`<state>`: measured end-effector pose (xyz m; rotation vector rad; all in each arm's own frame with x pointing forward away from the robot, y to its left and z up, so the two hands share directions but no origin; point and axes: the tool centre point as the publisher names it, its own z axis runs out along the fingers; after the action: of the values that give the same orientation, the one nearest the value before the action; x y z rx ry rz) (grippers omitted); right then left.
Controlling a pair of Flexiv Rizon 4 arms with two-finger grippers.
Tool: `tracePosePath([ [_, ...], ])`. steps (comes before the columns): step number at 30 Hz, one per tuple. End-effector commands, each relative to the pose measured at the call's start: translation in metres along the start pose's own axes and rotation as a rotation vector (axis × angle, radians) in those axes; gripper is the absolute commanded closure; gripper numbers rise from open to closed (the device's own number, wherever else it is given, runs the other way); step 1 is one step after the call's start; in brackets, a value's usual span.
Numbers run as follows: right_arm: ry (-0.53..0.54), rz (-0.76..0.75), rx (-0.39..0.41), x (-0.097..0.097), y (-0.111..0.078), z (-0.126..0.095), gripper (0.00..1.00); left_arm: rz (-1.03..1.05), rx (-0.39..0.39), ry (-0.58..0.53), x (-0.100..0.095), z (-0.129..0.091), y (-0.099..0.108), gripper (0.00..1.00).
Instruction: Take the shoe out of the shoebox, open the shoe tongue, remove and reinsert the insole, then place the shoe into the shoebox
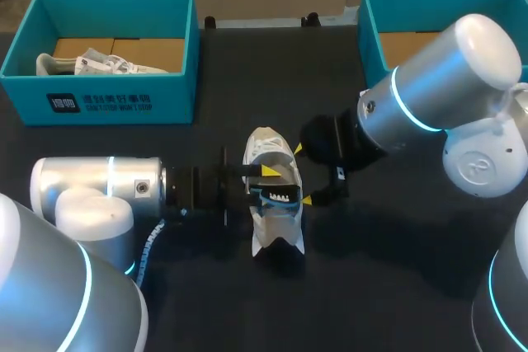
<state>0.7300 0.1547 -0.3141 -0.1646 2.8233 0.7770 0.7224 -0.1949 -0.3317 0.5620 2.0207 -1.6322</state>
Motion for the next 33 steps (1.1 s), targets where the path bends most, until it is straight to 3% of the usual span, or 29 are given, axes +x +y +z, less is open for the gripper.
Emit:
tracePosePath([
  [1, 0.0, -0.001, 0.0, 0.001, 0.0, 0.001, 0.0, -0.008, -0.036, 0.021, -0.001, -0.005, -0.015, 0.67],
  [8, 0.0, -0.001, 0.0, 0.001, 0.0, 0.001, 0.0, 0.002, -0.1, 0.044, 0.002, -0.012, -0.022, 0.76],
  [15, 0.0, -0.001, 0.0, 0.001, 0.0, 0.001, 0.0, -0.007, -0.132, 0.055, 0.008, -0.015, -0.023, 0.73],
  [16, 0.0, -0.001, 0.0, 0.001, 0.0, 0.001, 0.0, -0.007, -0.136, 0.059, 0.009, -0.014, -0.022, 0.76],
  [18, 0.0, -0.001, 0.0, 0.001, 0.0, 0.001, 0.0, -0.013, -0.138, 0.064, 0.011, -0.012, -0.02, 1.0],
  [33, 0.0, -0.001, 0.0, 0.001, 0.0, 0.001, 0.0, 0.023, -0.171, 0.089, 0.014, -0.002, 0.006, 1.0],
])
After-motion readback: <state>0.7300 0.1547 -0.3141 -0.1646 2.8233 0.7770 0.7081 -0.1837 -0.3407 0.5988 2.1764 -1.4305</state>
